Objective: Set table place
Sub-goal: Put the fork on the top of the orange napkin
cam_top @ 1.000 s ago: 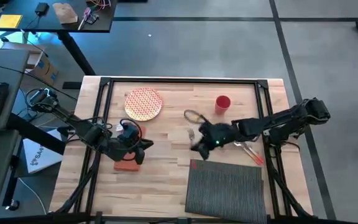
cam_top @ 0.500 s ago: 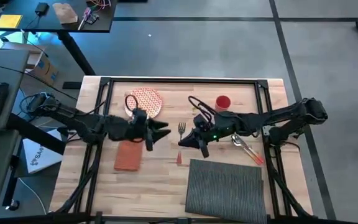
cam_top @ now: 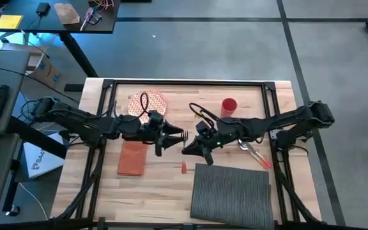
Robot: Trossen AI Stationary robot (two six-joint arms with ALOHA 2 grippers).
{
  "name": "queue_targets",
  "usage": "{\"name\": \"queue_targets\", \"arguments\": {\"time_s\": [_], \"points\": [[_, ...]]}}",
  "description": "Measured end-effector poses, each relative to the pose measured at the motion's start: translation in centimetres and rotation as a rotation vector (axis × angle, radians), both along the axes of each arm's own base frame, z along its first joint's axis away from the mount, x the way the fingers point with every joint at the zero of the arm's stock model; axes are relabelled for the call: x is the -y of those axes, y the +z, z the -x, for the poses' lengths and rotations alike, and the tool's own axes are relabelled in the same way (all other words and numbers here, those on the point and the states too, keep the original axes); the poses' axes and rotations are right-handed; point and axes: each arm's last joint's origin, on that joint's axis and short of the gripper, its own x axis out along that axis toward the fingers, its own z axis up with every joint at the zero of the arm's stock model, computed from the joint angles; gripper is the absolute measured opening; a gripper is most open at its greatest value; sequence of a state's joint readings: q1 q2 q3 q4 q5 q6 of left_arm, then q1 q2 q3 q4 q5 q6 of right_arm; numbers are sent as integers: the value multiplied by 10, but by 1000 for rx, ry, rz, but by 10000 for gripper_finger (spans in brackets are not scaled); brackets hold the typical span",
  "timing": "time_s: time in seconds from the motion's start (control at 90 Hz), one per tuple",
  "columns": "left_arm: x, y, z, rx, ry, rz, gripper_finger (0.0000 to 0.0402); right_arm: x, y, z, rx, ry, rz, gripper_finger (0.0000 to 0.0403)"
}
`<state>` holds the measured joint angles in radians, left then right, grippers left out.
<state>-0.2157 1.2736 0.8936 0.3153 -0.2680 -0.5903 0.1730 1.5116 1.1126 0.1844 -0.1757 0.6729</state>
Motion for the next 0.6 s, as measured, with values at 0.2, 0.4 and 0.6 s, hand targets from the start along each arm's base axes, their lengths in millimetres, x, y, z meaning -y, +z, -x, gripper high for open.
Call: {"name": "queue_targets", "arguments": {"time_s": [0.2, 0.4, 0.6], "points": [[-3, 1, -1, 19, -19, 6, 153, 0, 0, 0, -5, 0, 1, 0], [-4, 3, -2, 35, -33, 5, 108, 0, -1, 0, -7, -1, 2, 0], [-3, 2, -8, 77, -42, 1, 110, 0, -1, 0, -8, -1, 2, 0]]}}
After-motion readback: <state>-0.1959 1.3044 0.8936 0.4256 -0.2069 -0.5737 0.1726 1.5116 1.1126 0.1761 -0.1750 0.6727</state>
